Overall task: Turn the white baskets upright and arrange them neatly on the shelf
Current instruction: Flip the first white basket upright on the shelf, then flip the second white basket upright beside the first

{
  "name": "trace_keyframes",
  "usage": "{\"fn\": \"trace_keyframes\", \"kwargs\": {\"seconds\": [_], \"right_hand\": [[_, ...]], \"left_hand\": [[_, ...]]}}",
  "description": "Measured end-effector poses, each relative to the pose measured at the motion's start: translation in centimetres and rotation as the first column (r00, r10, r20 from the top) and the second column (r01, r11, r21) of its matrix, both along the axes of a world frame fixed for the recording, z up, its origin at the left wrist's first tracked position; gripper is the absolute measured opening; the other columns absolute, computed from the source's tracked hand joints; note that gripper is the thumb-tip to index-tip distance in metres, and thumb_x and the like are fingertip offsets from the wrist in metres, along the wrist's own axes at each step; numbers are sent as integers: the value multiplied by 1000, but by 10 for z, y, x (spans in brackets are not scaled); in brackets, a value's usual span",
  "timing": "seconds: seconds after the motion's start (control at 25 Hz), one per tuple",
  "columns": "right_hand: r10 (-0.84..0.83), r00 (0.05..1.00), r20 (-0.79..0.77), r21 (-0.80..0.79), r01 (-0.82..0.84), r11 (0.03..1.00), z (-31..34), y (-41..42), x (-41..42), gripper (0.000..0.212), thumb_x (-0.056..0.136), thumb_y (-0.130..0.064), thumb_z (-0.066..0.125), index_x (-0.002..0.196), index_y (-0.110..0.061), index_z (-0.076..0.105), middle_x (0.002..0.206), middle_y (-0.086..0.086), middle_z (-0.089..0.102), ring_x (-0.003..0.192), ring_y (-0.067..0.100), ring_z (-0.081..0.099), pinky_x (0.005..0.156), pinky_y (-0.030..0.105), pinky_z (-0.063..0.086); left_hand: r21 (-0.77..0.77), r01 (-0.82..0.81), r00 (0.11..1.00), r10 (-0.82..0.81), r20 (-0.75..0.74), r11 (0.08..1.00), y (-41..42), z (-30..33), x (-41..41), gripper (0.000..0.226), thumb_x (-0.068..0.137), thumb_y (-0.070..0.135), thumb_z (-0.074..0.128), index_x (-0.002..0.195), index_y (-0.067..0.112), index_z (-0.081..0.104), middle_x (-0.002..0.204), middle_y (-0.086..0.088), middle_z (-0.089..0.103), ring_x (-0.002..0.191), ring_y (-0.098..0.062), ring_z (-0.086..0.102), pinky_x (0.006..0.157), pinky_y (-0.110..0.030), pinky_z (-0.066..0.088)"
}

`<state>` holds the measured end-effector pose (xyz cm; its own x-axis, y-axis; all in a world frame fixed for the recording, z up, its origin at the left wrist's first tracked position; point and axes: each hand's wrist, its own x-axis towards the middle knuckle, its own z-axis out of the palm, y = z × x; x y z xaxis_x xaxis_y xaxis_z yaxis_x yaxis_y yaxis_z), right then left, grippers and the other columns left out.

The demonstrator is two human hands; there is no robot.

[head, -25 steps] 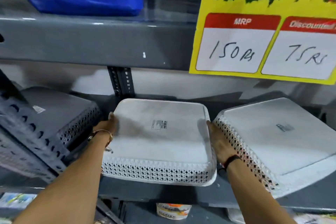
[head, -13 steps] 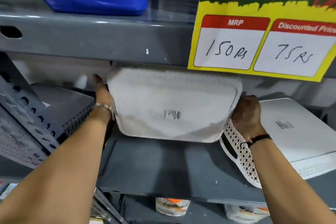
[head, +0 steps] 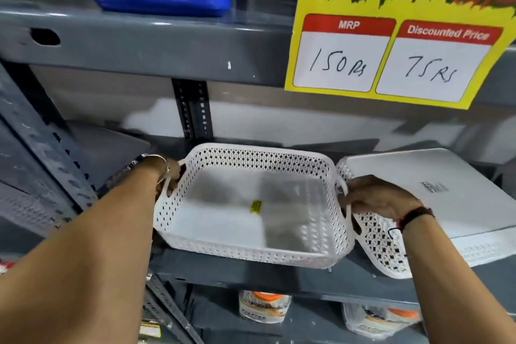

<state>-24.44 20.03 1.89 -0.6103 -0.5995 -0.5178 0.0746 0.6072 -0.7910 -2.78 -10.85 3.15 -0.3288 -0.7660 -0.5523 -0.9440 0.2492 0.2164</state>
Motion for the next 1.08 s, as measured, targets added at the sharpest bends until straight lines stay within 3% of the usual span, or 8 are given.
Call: {"fn": "trace_keyframes", "kwargs": {"seconds": [0.12,0.24,0.32,0.48,0.6,0.72,0.88,1.08], "right_hand": [[-23,999,26,35,22,999,-10,0,1,54,77,15,61,127,1,48,120,17,55,93,25,61,49,15,56],[21,1000,-17,95,-20,995,-5,-2,1,34,77,16,60,107,0,56,95,20,60,72,21,61,47,16,55],[50,998,-49,134,-43,990,-2,-2,1,24,77,16,60,92,-2,58,82,16,62,63,19,62,46,16,54],[145,978,-152,249,-104,963,1,-3,1,12,80,3,65,91,2,62,61,8,66,46,10,63,52,19,56],[131,925,-357,276,-29,961,21,3,-7,17,84,-18,65,84,-1,65,70,13,70,63,18,63,77,30,58],[-87,853,-515,79,149,986,39,39,-45,26,85,-18,62,67,1,61,77,20,63,64,28,60,54,14,49],[-155,661,-735,108,340,934,37,121,-117,39,88,-20,54,99,15,65,103,29,67,105,41,59,87,37,44],[-211,671,-711,81,376,923,15,191,-181,36,93,-16,43,111,11,60,120,31,59,113,40,54,94,40,41]], "left_hand": [[185,-77,997,79,-6,980,12,-7,14,33,95,-1,31,79,-11,59,71,-20,60,67,-25,46,62,-37,43],[158,-124,991,129,-20,980,7,-9,16,29,90,-8,35,86,-14,63,108,-27,64,90,-31,51,92,-44,50],[139,-150,988,152,-5,979,17,-1,16,29,90,-8,38,104,-15,62,126,-24,59,102,-33,56,90,-44,51],[11,-159,987,160,-30,987,29,-2,6,32,93,-2,31,106,-20,54,115,-22,60,101,-33,57,109,-42,39],[-278,-75,995,56,-78,958,41,2,-28,48,91,15,42,135,-4,40,141,-23,43,130,-37,42,108,-44,38],[-459,102,949,-225,-222,882,86,10,-87,47,90,18,47,133,2,40,139,-23,43,129,-40,41,103,-43,39],[-379,155,820,-333,-466,912,181,19,-163,40,90,20,48,125,1,51,131,-23,53,124,-37,48,102,-38,42],[-248,161,856,-260,-447,955,256,1,-210,40,92,22,47,120,-4,58,128,-25,59,120,-35,54,97,-36,43]]}}
